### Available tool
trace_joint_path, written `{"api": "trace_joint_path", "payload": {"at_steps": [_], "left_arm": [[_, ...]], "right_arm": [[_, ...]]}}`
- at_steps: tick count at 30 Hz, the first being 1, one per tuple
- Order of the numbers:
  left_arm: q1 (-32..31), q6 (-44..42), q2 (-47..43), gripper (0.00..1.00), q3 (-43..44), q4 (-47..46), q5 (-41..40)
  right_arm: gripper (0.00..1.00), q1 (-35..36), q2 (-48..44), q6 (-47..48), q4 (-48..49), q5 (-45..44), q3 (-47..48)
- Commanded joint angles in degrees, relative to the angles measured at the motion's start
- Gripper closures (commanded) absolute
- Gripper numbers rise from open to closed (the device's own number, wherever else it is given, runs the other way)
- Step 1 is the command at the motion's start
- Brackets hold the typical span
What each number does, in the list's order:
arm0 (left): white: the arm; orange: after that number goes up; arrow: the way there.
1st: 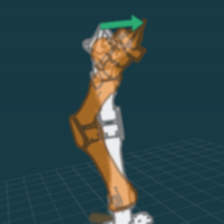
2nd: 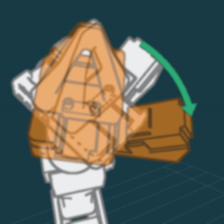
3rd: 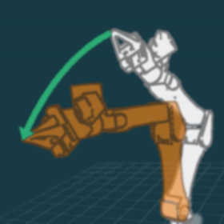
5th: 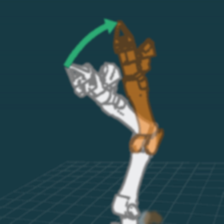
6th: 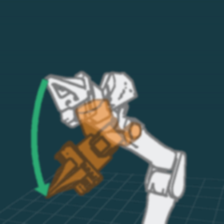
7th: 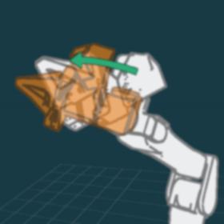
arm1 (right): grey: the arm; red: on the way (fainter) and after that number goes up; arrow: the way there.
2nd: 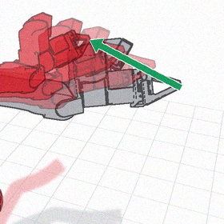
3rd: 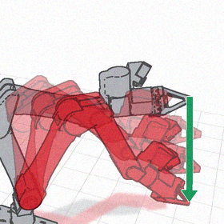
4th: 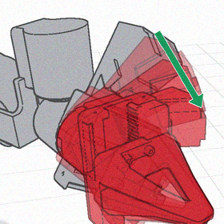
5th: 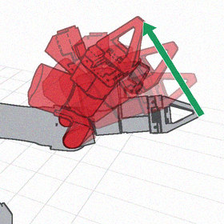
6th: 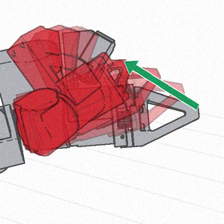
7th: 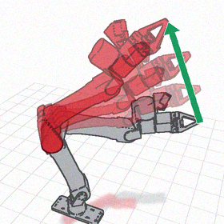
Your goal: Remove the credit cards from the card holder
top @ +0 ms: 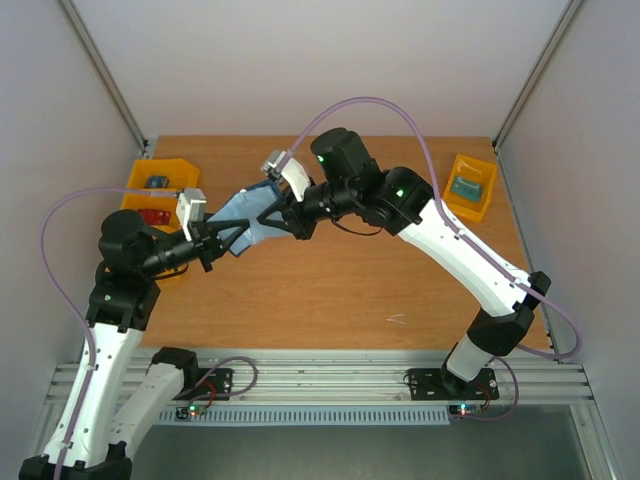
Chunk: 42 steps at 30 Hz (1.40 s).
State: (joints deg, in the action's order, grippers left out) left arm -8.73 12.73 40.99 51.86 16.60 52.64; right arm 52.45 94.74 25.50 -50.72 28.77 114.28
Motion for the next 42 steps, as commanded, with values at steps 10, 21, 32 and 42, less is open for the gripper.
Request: {"api": "trace_joint_path", "payload": {"at_steps": [10, 21, 32, 42], "left_arm": [[-0.52, 3.62, -0.41, 1.0, -0.25, -4.05, 3.21], [-0.54, 2.84, -0.95, 1.0, 0.05, -3.28, 2.58], [-0.52, -1.14, -1.17, 1.0, 1.77, 1.81, -0.16], [-0.53, -1.37, -1.39, 1.0, 1.16, 0.01, 1.77]], "right_arm": [[0.58, -6.63, -11.12, -2.69, 2.12, 4.51, -6.71], [0.52, -6.74, -10.82, -3.45, 3.05, 6.22, -7.44], [0.66, -2.08, -8.77, -1.35, 3.11, -5.57, -5.08], [0.81, -1.77, -7.04, -1.57, 1.49, -9.49, -4.9]]}}
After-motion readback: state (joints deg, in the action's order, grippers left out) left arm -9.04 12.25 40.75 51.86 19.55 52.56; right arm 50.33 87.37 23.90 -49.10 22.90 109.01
